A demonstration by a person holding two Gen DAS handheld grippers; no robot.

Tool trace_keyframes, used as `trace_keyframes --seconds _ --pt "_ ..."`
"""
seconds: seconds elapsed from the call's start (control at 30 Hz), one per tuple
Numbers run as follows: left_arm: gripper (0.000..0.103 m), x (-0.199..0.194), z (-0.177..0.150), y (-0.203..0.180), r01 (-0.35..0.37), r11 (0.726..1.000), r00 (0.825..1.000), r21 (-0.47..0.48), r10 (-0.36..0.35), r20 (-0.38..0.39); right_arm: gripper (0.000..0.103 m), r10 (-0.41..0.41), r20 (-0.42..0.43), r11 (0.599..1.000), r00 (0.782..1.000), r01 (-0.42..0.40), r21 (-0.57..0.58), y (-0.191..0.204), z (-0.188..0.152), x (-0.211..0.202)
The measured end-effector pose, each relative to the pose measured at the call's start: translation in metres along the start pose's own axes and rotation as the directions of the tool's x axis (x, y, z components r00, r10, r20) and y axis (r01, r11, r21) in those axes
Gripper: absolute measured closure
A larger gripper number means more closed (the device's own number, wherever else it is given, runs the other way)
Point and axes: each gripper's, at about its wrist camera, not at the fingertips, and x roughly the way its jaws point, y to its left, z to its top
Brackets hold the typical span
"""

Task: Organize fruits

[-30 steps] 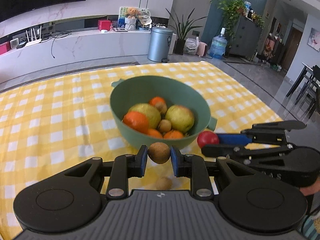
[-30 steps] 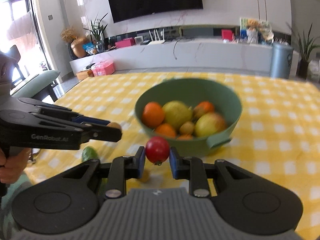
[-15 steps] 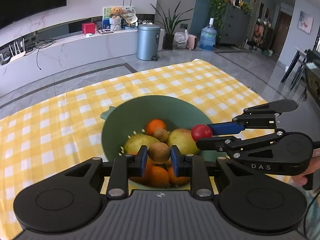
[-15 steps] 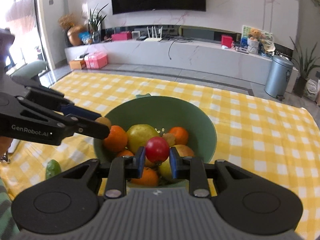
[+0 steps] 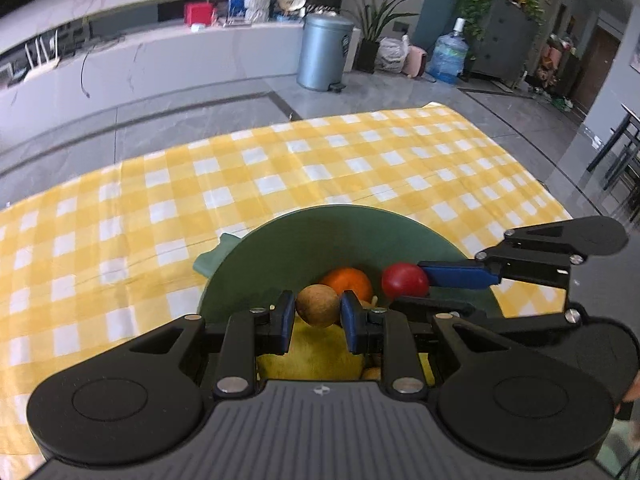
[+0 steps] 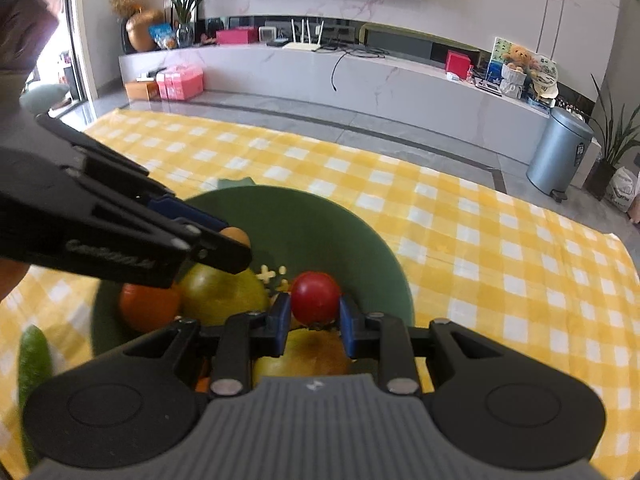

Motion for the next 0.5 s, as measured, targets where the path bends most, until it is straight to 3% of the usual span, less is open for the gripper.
trace_keyframes --seconds 0.33,0.5 --pt "0.075 0.027 0.004 -0.001 -0.045 0.999 0.997 -0.006 0.045 -0.055 0.081 -0.045 -0.068 0.996 0.997 0.04 -0.076 -0.001 0.006 0.024" --pt "0.075 0.031 0.004 -0.003 -0.058 0.998 0.996 0.001 0.058 -0.066 0.081 -0.043 -0.085 0.998 0.995 0.039 -0.055 -0.005 0.005 0.028"
